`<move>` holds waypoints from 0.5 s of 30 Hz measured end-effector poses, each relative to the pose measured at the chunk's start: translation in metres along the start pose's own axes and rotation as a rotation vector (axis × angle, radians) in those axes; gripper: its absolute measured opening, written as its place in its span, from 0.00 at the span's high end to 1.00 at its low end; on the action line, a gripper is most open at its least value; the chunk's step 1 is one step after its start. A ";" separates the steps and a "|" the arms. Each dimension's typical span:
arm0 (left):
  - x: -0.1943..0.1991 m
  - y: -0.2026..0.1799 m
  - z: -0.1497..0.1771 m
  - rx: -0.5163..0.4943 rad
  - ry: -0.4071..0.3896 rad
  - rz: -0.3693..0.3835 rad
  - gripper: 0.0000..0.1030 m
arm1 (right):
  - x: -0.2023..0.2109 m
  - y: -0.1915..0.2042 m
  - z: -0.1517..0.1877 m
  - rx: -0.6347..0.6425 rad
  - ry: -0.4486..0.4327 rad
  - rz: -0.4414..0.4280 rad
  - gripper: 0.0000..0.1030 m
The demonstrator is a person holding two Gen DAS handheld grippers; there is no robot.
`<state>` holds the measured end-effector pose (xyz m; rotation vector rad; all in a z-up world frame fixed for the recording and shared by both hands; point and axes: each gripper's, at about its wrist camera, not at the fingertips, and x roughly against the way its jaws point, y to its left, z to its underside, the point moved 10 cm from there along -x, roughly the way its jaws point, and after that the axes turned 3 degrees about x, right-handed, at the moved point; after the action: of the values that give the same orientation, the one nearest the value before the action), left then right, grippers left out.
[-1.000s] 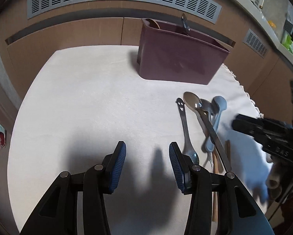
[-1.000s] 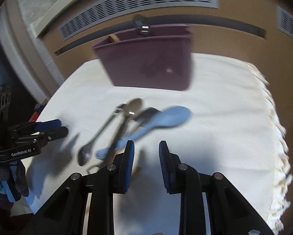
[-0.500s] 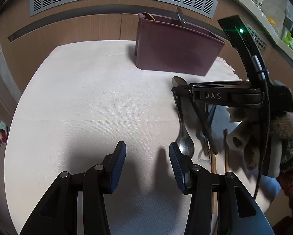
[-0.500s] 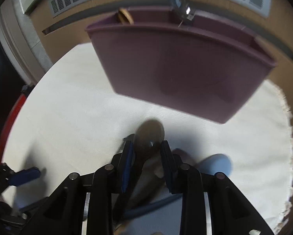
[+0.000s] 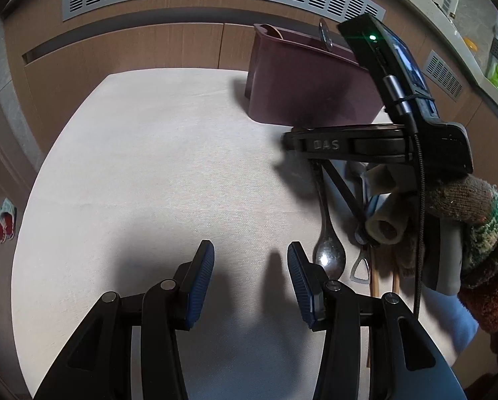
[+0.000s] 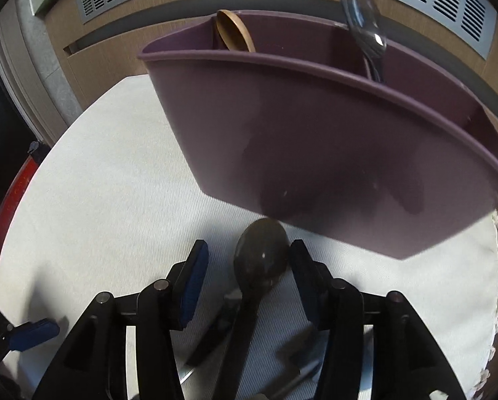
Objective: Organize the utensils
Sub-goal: 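Reach the right gripper into the pile and grasp a metal spoon, then carry the metal spoon over the purple caddy with the right gripper and drop it in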
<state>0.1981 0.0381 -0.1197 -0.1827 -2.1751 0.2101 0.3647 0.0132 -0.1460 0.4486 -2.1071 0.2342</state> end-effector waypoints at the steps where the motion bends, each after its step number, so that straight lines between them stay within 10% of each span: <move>1: 0.000 -0.001 -0.001 0.001 0.000 0.000 0.54 | 0.001 -0.001 0.000 0.001 -0.003 0.001 0.68; 15: -0.004 -0.046 0.006 -0.024 -0.033 0.077 0.54 | 0.121 -0.061 0.051 -0.074 -0.232 -0.059 0.71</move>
<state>0.1934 -0.0080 -0.1165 -0.2786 -2.2056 0.2324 0.2901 -0.0866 -0.0727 0.5131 -2.3164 0.0718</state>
